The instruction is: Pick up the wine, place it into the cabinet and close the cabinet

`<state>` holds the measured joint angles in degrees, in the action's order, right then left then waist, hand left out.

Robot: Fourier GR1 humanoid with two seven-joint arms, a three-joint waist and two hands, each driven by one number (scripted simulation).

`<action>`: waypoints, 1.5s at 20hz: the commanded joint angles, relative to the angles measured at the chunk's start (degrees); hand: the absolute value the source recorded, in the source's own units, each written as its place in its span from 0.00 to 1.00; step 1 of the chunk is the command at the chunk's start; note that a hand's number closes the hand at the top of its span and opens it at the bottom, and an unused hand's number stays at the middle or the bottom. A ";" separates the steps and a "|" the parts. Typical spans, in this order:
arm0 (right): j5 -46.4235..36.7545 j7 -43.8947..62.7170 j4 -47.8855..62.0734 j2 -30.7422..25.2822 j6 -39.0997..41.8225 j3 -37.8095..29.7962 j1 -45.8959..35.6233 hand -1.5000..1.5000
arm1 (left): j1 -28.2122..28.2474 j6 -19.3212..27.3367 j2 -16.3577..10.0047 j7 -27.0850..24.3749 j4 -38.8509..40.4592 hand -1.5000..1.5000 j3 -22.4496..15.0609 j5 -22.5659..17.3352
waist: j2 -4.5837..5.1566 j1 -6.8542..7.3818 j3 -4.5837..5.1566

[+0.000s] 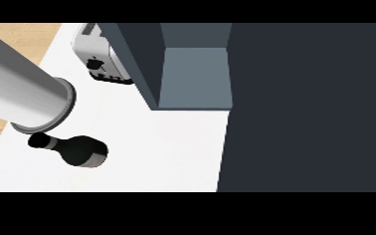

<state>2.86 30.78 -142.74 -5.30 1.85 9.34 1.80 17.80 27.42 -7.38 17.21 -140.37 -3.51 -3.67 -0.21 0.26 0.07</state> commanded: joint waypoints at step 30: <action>1.11 6.93 -7.51 -0.33 -0.63 0.32 -1.97 0.00 | 3.83 -24.95 6.20 -28.86 35.36 0.00 17.96 -17.60 | 0.11 -0.23 -0.04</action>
<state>2.89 34.08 -143.00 -5.98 1.72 8.71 -0.92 20.82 4.52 -2.21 -8.12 -107.92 13.96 -21.70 -0.09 -0.11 0.02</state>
